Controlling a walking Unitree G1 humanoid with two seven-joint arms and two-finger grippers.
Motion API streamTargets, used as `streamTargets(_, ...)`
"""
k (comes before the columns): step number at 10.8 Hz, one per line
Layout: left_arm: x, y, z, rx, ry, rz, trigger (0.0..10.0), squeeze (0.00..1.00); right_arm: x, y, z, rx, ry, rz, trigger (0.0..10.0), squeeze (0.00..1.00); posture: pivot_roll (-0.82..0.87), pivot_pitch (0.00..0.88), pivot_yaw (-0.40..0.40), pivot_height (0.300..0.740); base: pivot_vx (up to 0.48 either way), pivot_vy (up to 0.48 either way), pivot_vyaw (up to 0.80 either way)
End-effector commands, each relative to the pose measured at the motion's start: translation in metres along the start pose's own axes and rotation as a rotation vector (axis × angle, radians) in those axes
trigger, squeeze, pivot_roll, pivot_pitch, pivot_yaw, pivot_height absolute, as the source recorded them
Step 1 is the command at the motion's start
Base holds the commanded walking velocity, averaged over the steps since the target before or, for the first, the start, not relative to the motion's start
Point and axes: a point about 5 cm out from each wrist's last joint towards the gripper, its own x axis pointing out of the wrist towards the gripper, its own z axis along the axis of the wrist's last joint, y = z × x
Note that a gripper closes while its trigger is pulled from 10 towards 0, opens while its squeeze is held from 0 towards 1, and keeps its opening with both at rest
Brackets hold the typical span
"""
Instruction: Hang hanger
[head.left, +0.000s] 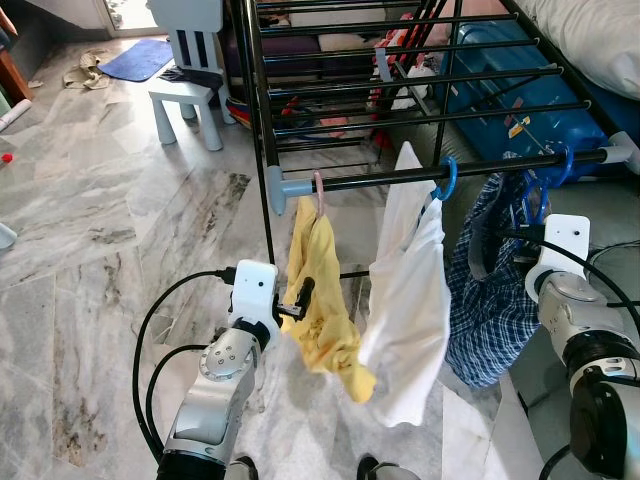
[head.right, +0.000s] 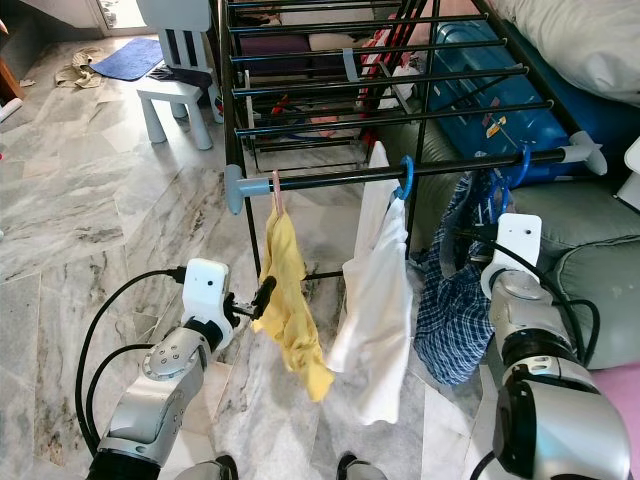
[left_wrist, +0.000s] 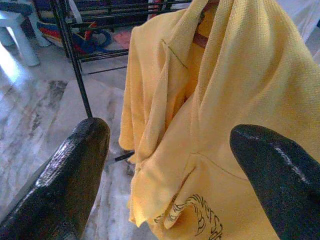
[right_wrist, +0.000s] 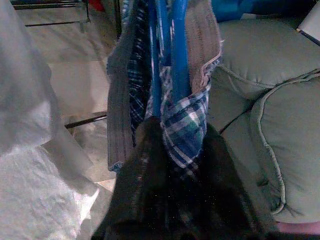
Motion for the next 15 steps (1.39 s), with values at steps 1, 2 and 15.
streamTargets(1, -0.002, -0.001, -0.001, 0.004, 0.008, 0.003, 10.0, 0.0, 0.0, -0.004, 0.0, 0.007, 0.005, -0.013, 0.0, 0.0, -0.04, 0.183, -0.019, 0.74, 0.0, 0.0, 0.0)
streamTargets(2, -0.002, -0.001, -0.001, 0.004, 0.006, 0.003, 10.0, 0.0, 0.0, -0.005, -0.001, 0.005, 0.006, -0.014, 0.0, 0.0, -0.04, 0.183, -0.019, 0.74, 0.0, 0.0, 0.0)
streamTargets(15, 0.007, -0.006, 0.003, -0.006, -0.024, -0.004, 10.0, 0.0, -0.028, -0.008, 0.011, -0.085, -0.331, 0.072, 9.1, 0.0, -0.09, 0.14, -0.013, 0.74, 0.0, 0.0, 0.0)
